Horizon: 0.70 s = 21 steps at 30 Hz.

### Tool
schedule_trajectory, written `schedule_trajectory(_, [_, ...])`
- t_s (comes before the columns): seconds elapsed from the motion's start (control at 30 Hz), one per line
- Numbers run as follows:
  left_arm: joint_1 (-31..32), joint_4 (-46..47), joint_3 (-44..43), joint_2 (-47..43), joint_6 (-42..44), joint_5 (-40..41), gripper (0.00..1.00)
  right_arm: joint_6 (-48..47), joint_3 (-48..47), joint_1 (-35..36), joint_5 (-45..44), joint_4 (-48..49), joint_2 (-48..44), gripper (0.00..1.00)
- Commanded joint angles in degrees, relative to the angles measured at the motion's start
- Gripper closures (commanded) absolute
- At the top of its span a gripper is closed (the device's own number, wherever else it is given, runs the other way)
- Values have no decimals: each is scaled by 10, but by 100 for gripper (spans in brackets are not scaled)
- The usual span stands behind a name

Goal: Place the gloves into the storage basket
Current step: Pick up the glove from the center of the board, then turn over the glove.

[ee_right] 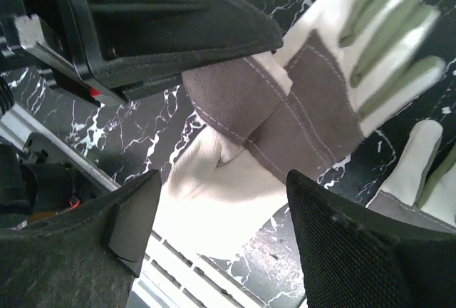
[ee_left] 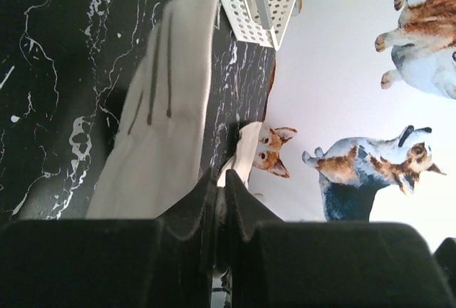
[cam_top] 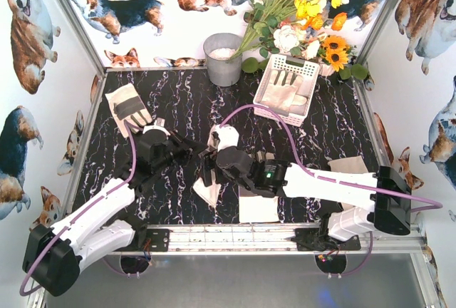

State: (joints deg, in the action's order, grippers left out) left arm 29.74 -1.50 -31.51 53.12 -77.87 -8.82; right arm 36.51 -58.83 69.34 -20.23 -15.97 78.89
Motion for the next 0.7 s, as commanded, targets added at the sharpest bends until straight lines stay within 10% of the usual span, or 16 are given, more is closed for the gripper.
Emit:
schedule_trajectory(0.0, [14,36,-17,2,-10,34,100,9,-28,1,-60,32,-31,26])
schedule_trajectory(0.67, [71,60,-16,2,-44,101,100,-30,-50,1,-167,-27,44,33])
